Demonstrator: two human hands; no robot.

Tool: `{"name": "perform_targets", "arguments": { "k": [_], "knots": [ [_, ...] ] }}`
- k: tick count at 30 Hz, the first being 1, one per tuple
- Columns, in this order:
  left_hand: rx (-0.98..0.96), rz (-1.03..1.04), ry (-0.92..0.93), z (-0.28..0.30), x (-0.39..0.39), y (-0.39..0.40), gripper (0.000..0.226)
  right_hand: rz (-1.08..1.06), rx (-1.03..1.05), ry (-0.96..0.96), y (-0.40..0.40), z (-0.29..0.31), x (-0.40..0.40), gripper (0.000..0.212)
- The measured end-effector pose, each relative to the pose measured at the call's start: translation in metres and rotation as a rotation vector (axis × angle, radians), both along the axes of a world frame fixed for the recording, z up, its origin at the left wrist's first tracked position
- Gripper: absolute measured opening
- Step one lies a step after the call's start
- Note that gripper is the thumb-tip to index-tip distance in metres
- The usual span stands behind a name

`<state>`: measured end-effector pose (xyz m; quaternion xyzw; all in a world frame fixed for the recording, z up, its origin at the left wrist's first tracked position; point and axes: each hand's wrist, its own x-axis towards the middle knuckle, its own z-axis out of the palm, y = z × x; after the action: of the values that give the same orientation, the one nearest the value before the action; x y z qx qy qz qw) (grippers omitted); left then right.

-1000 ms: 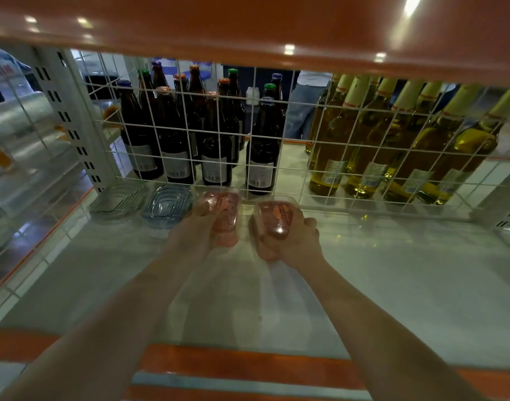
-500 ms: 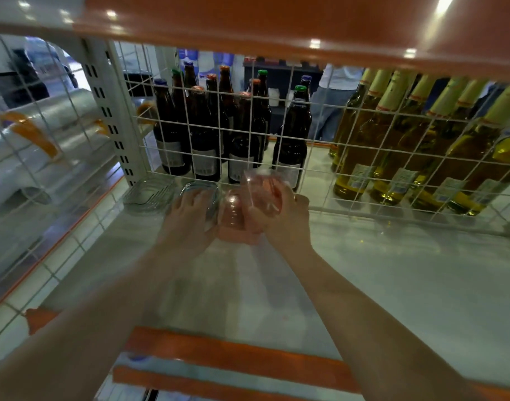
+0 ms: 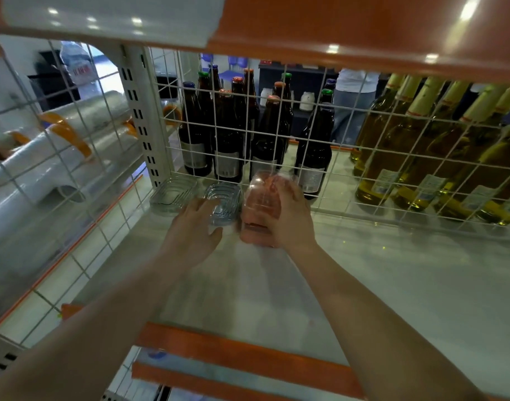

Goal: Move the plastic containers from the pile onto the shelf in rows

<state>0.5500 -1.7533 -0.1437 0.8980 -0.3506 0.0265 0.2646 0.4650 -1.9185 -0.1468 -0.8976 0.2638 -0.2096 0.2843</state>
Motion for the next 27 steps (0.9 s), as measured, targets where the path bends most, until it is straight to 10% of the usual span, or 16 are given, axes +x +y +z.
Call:
{"name": "perform_targets", "arguments": {
  "k": [27],
  "knots": [
    [0.154,-0.228,0.113,-0.007,-0.061,-0.008,0.025,-0.127,0.040,0.032,-0.004,0.005,-0.086,0.072]
  ]
}}
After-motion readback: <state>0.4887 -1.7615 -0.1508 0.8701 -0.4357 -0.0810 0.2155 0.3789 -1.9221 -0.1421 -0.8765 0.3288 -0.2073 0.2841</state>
